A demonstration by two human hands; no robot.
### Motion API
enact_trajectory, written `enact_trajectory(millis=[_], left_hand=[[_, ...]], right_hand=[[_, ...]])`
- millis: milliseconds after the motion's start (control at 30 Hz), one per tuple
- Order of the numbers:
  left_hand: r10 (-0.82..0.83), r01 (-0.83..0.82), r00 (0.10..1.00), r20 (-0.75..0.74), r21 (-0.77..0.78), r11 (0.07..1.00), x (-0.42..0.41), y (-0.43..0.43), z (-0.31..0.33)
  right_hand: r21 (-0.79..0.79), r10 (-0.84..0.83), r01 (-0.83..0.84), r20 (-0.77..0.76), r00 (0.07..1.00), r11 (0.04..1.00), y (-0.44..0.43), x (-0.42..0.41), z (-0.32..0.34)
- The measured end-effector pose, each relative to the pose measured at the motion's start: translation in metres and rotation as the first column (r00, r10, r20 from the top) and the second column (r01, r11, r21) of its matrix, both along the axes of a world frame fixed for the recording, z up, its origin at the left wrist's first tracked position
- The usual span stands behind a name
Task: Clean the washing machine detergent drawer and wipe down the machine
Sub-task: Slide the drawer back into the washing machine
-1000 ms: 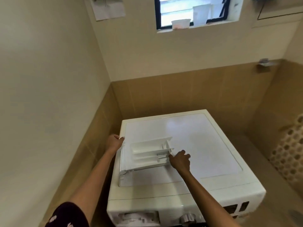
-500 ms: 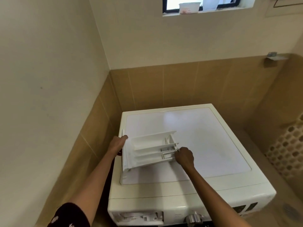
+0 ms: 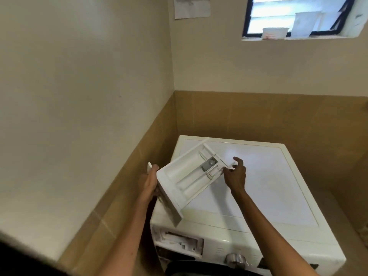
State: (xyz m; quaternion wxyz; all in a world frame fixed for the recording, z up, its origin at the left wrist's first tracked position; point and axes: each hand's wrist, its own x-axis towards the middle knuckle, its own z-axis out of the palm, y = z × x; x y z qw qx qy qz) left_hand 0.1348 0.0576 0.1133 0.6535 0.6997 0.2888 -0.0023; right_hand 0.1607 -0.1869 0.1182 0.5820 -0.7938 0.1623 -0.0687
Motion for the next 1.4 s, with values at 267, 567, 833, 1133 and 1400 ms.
enact_trajectory(millis=[267, 567, 833, 1133, 1400], left_hand=[[0.315, -0.319, 0.948, -0.054, -0.096, 0.943, -0.139, -0.016, -0.028], [0.533, -0.562, 0.821, -0.202, -0.129, 0.817, -0.259, -0.041, -0.079], [0.642, -0.684, 0.698, -0.317, -0.028, 0.729, -0.307, -0.040, -0.123], [0.600, -0.630, 0.729, -0.331, 0.019, 0.776, -0.308, -0.033, -0.138], [0.572, -0.611, 0.772, -0.277, -0.074, 0.788, -0.295, -0.026, -0.151]], right_hand=[[0.120, 0.271, -0.262, -0.060, 0.961, 0.957, 0.038, -0.082, -0.015], [0.065, 0.426, -0.421, -0.130, 0.896, 0.905, 0.058, -0.165, -0.076], [0.104, 0.451, -0.440, -0.240, 0.860, 0.892, 0.073, -0.219, -0.131], [0.098, 0.465, -0.457, -0.283, 0.839, 0.884, 0.071, -0.220, -0.170], [-0.002, 0.451, -0.477, -0.323, 0.832, 0.879, 0.074, -0.207, -0.167]])
